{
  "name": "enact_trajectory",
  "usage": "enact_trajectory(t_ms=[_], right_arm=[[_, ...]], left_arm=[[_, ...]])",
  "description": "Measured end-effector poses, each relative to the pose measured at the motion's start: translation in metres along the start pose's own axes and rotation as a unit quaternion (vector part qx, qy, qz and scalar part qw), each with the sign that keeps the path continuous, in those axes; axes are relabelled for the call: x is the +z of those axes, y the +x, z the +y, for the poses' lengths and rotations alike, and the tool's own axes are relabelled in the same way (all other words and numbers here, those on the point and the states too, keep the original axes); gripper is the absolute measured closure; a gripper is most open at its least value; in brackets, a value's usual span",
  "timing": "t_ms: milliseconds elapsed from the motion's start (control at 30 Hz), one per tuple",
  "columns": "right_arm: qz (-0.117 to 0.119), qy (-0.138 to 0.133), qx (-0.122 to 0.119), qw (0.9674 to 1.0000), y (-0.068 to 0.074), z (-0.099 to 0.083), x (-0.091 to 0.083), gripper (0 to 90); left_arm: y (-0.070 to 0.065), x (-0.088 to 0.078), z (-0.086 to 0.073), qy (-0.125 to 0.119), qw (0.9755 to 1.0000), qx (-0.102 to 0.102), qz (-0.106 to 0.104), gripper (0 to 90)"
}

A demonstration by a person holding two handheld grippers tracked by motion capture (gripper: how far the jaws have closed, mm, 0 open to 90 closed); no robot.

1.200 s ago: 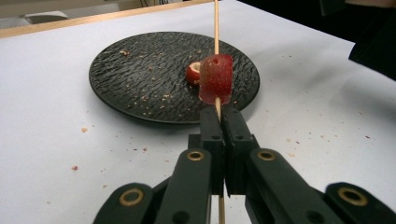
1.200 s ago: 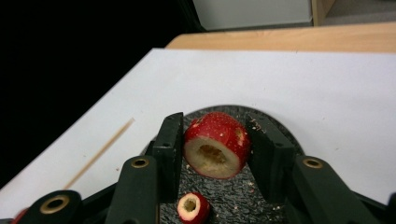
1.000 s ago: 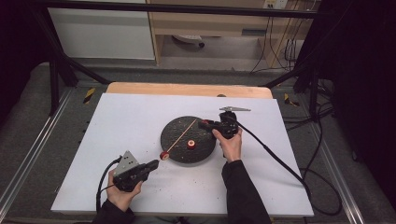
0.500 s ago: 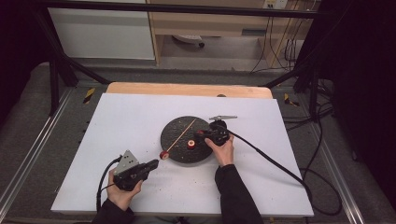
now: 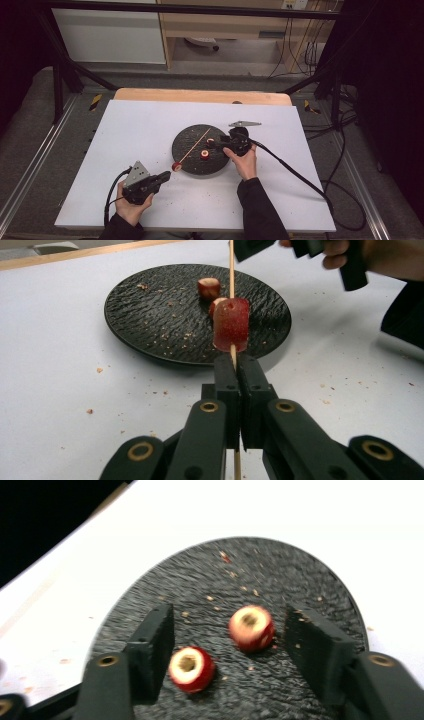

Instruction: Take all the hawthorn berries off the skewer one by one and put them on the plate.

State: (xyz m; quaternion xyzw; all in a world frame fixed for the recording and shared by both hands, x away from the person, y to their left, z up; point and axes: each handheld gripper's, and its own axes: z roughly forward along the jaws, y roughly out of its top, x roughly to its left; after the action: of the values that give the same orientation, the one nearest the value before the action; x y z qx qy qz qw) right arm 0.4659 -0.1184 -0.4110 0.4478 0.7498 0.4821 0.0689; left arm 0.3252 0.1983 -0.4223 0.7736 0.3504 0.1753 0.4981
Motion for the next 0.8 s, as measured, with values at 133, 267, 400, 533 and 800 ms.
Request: enact_trajectory(t_ms=[133, 267, 400, 533, 800], right_arm=[[0.01, -0.011, -0.014, 0.9998, 0.011, -0.001, -0.018, 20.5], [0.034, -0.023, -0.006, 0.9991, 0.018, -0.008, -0.03, 11.4], [0.049, -0.018, -0.004, 0.9986, 0.023, -0.017, -0.038, 6.1], [0.066, -0.019, 0.002, 0.9976, 0.028, -0.029, -0.046, 4.9], [0.083, -0.036, 0.022, 0.9957, 0.029, -0.05, -0.066, 4.6]], left_arm=[[-0.002, 0.001, 0.001, 0.0, 1.0, 0.001, -0.001, 88.2], [-0.004, 0.003, 0.001, 0.002, 1.0, 0.001, -0.001, 88.2], [-0.007, 0.006, 0.002, 0.005, 1.0, 0.003, -0.002, 88.2], [-0.013, 0.01, 0.005, 0.005, 1.0, 0.007, -0.004, 88.2], [-0.032, 0.023, 0.016, 0.011, 0.9995, 0.028, -0.013, 88.2]])
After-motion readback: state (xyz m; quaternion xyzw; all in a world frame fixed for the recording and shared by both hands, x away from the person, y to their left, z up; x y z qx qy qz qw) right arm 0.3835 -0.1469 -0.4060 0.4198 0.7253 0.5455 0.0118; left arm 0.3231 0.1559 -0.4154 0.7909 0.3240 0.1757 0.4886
